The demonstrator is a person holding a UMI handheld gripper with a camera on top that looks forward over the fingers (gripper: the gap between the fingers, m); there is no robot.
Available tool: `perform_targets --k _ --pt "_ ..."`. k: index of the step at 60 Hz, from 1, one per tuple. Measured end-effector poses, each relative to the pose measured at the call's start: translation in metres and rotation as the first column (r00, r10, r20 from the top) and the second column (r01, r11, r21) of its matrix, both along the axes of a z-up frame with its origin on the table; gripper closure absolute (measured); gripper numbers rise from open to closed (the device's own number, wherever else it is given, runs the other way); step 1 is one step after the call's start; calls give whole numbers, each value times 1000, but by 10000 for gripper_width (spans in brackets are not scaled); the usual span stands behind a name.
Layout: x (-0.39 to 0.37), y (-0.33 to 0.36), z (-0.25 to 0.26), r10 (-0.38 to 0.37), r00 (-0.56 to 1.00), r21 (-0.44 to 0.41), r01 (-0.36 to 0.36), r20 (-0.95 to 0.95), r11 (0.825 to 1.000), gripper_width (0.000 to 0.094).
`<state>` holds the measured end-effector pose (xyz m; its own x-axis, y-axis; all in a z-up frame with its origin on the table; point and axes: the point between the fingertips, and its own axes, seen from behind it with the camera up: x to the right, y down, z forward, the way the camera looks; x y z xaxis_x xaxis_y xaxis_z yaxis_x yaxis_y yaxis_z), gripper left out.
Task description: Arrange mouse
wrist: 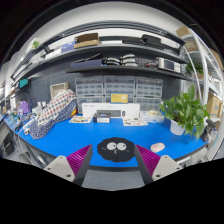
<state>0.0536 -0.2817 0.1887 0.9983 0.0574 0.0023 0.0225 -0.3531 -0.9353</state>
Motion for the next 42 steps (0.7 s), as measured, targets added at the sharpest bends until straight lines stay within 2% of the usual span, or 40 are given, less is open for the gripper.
perform_targets --k 6,19,31,42 --pt "5 1 -12 2 1000 -16 -2 5 1000 88" --pt "42 0 -80 -40 999 -136 38 -8 990 86" --pt "114 5 -131 -120 993 -227 122 24 966 86" --pt "185 39 -163 -189 981 -285 195 49 938 111"
